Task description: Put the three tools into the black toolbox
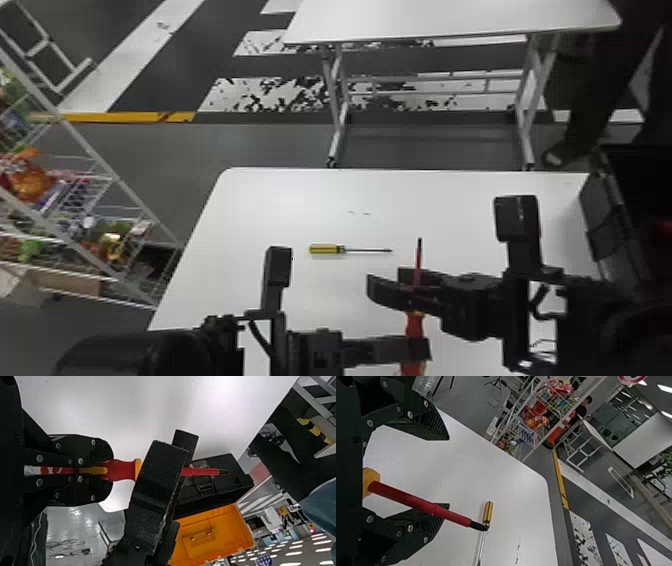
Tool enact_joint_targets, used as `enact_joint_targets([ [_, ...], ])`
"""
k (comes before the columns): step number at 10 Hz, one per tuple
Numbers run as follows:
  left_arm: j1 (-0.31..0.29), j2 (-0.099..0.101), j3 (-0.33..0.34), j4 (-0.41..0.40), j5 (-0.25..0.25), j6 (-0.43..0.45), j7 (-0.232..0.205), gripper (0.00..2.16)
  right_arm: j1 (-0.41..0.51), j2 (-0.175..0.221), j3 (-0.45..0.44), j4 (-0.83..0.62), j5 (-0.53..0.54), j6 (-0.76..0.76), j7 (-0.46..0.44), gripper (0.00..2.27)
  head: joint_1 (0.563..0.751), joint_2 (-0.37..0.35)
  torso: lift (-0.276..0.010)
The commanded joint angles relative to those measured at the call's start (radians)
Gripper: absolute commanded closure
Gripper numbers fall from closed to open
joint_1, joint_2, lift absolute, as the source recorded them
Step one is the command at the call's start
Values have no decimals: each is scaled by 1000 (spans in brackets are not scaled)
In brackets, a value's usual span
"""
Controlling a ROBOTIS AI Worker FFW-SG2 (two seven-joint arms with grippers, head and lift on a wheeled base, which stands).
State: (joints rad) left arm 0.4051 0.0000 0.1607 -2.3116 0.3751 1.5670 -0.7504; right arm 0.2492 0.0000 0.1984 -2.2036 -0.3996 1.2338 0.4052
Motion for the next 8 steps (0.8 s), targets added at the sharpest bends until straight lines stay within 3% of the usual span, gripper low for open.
enact_joint_targets([
  [1, 1, -3, 0, 3, -4, 4, 2, 2142, 9, 1, 16, -36, 21, -1, -14, 2243, 695, 214, -51],
  [8, -26, -3, -18, 66, -24, 4, 13, 2142, 9, -8, 7, -34, 28, -87, -23, 2243, 695, 205, -51],
])
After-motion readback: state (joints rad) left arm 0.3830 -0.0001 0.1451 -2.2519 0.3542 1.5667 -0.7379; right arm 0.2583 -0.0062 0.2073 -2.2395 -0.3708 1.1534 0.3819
